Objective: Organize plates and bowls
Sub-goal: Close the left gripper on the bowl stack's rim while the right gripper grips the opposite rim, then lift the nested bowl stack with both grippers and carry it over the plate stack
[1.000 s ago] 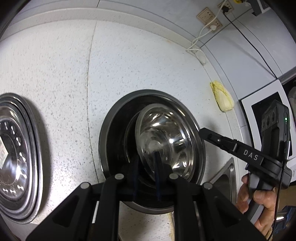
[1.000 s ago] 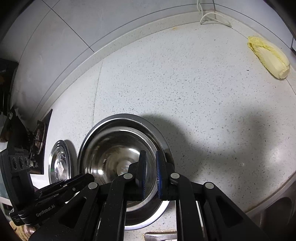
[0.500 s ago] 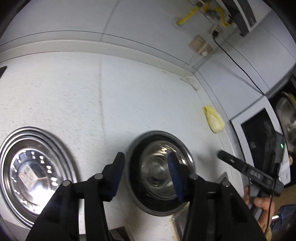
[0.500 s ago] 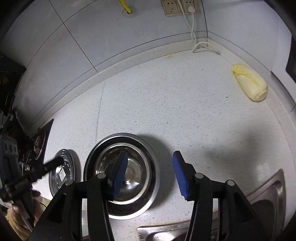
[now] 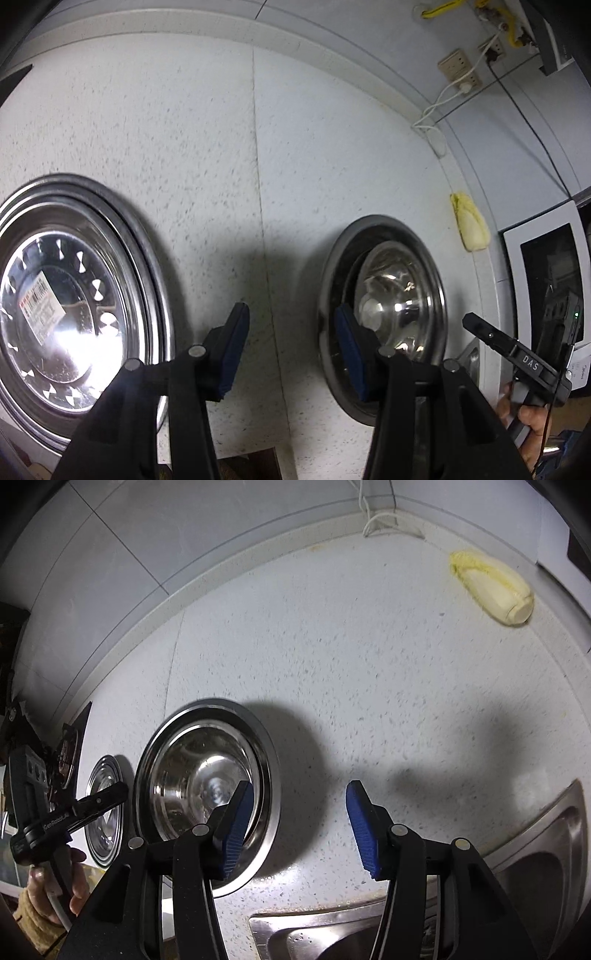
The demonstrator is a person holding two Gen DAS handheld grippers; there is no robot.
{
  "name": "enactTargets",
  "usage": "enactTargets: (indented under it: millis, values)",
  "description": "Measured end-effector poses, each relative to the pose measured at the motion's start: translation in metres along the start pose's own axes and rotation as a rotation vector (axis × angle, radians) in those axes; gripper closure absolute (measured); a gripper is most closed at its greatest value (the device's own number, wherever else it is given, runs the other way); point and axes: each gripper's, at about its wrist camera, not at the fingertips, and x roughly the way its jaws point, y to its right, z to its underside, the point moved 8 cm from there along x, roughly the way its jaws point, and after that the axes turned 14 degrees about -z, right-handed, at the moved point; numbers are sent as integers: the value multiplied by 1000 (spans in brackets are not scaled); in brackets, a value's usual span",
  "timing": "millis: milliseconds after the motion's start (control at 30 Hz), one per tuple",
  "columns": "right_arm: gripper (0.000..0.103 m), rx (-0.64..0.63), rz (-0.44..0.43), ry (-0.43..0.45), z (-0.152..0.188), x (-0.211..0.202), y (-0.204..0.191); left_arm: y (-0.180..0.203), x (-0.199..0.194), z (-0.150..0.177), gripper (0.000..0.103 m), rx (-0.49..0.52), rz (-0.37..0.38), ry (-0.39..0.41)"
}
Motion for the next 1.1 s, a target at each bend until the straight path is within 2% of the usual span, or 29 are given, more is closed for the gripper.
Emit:
enactTargets:
  millis: [267, 333, 367, 400, 500, 667, 1100]
  values:
    - [57, -37, -1, -42, 7, 18, -8, 9, 25, 11, 57, 2, 18, -68]
    - [63, -48, 8, -52, 8, 23, -10, 12, 30, 11, 59, 4, 25, -74]
    - [71, -51, 11, -58, 9, 26, -11, 13, 32, 11, 59, 2, 31, -80]
    - [77, -47, 4, -66, 10, 29, -11, 13, 35, 12, 61, -3, 36, -89]
    - [84, -38, -4, -81, 14, 35, -10, 20, 39, 13, 70, 3, 69, -98]
    - [93, -34, -10, -77, 16, 38, -14, 32, 44, 13, 89, -12, 158, -141]
    - [93, -70, 13, -68, 16, 38, -20, 29, 41, 12, 90, 11, 152, -122]
